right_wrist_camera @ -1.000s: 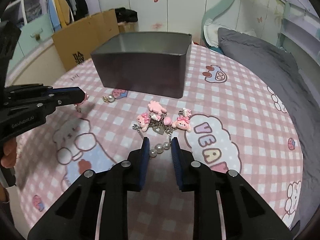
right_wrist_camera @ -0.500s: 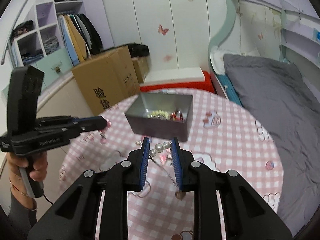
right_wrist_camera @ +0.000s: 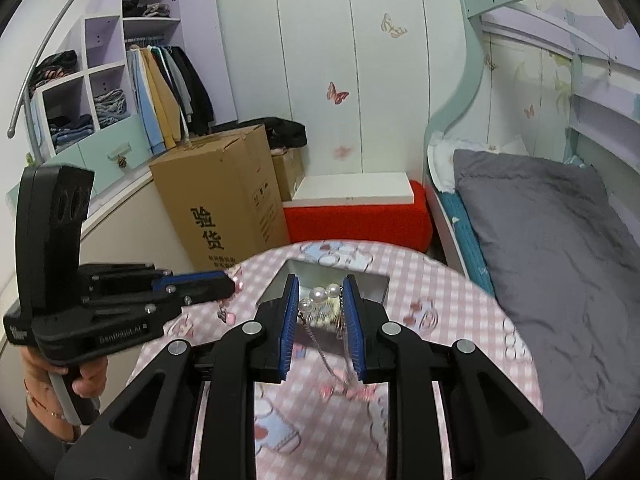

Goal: Organize jewelry
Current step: 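Carry both items over the box and open both tools to drop them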

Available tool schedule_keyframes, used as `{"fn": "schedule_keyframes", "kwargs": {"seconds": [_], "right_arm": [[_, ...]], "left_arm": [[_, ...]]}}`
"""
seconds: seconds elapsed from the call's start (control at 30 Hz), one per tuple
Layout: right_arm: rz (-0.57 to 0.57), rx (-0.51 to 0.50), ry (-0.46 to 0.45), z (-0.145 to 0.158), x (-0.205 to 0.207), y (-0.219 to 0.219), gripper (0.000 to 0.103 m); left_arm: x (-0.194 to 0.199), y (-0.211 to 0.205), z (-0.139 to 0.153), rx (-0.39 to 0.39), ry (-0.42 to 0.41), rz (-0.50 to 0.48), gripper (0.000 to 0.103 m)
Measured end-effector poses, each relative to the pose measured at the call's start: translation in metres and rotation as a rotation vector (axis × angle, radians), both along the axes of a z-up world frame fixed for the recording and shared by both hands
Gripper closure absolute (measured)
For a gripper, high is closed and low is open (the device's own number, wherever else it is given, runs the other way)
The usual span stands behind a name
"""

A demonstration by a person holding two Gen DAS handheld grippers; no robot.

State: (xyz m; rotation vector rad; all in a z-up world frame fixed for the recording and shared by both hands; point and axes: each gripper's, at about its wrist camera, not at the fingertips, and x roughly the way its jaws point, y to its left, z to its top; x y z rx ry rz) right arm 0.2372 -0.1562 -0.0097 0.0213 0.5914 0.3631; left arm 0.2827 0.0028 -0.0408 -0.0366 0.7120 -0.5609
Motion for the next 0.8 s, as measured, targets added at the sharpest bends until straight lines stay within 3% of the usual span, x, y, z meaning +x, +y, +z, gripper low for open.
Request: {"fn": "schedule_keyframes", "kwargs": {"seconds": [0.23,0.43,0.8], "right_arm": [[0.003,-0.01,-0.013,-0.002,0.032,0.008,0.083],[0.013,-0.018,0.026,-0.024,0.059,0.016,0.083],[-0.004,-0.022,0.12,-0.064,0.082,0.013,0.082]], "left_arm": [[0.04,-0.009,-0.011,0.015,0.032,0.008,0.096],[0.075,-0.018,-0.037,0.037,0.095,0.006,0.096],[0.095,-0.04,-0.077,0.09,0.175,-0.013,0.096]]}}
